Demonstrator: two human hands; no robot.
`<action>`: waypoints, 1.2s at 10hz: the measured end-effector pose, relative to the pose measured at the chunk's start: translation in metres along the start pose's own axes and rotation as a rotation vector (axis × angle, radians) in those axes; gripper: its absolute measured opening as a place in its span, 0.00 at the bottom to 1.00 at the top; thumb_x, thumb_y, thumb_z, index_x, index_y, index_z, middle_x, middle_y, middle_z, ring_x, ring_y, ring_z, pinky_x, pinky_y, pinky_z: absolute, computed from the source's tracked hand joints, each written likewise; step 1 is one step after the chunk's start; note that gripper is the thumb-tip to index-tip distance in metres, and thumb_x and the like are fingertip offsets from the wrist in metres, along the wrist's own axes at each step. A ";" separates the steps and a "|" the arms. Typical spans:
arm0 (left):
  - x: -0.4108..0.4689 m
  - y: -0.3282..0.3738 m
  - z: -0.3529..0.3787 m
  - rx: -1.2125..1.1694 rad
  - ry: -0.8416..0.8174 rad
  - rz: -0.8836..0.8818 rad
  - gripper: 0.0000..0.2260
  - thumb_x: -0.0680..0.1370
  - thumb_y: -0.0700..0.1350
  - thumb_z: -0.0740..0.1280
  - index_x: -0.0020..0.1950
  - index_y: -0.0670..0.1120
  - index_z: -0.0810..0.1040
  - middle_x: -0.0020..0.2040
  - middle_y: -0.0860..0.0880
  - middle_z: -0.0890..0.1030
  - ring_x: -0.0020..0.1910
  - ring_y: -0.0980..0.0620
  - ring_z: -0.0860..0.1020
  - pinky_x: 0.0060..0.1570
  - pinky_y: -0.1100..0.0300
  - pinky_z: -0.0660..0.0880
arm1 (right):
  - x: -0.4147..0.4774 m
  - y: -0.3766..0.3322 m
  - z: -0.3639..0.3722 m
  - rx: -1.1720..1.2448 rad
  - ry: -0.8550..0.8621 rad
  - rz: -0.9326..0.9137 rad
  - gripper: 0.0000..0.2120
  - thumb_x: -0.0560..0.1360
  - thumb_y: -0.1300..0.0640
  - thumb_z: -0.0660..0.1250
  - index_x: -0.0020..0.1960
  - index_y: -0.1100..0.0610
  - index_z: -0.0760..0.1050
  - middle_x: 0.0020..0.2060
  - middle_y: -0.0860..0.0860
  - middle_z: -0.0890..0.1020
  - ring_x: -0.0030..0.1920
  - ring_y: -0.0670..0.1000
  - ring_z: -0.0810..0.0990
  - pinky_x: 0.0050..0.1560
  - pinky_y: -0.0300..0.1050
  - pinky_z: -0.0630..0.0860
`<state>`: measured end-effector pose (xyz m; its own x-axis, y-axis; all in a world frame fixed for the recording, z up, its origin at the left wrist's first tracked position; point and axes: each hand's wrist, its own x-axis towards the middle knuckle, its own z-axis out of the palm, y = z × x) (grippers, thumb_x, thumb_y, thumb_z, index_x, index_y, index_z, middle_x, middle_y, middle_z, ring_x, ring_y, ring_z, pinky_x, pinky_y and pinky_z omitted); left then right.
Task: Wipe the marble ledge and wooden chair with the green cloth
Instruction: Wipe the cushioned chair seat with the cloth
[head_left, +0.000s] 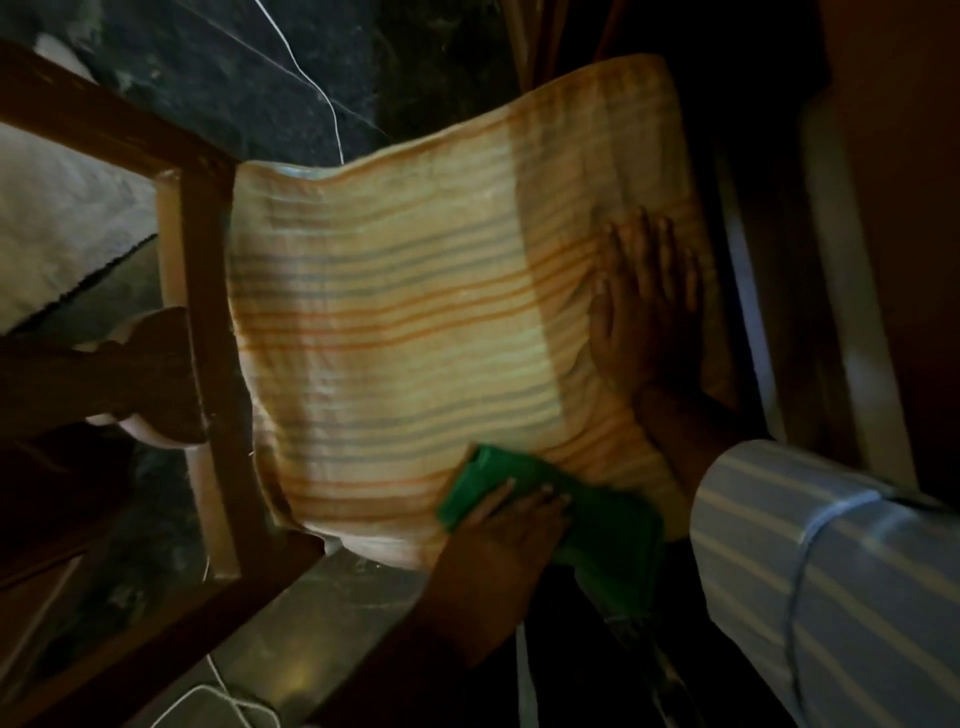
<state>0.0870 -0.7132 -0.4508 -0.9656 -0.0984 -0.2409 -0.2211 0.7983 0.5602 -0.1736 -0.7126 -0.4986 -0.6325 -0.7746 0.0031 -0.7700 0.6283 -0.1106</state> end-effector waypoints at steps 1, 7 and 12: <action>-0.014 -0.012 -0.028 -0.255 0.035 -0.121 0.19 0.78 0.40 0.65 0.69 0.46 0.79 0.66 0.48 0.81 0.66 0.49 0.80 0.69 0.52 0.73 | 0.001 0.001 0.014 -0.009 0.094 0.064 0.27 0.87 0.48 0.50 0.85 0.52 0.59 0.85 0.56 0.62 0.85 0.61 0.60 0.83 0.64 0.58; 0.118 -0.128 -0.068 0.216 0.312 -0.401 0.21 0.80 0.34 0.59 0.73 0.40 0.73 0.76 0.44 0.72 0.77 0.45 0.67 0.77 0.45 0.56 | 0.001 0.007 0.027 -0.077 0.120 0.022 0.27 0.87 0.39 0.48 0.85 0.41 0.56 0.86 0.56 0.59 0.85 0.61 0.59 0.83 0.61 0.56; 0.018 -0.086 -0.070 -0.068 0.484 -0.617 0.16 0.81 0.42 0.65 0.68 0.42 0.77 0.69 0.42 0.76 0.67 0.42 0.72 0.67 0.44 0.71 | 0.000 -0.055 -0.016 0.386 -0.064 0.195 0.17 0.83 0.47 0.63 0.63 0.55 0.84 0.64 0.60 0.82 0.65 0.65 0.79 0.65 0.55 0.71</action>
<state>0.0788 -0.8251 -0.4483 -0.6149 -0.7720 -0.1609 -0.7292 0.4790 0.4886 -0.1325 -0.7459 -0.4762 -0.7472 -0.6546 -0.1149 -0.5412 0.6995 -0.4667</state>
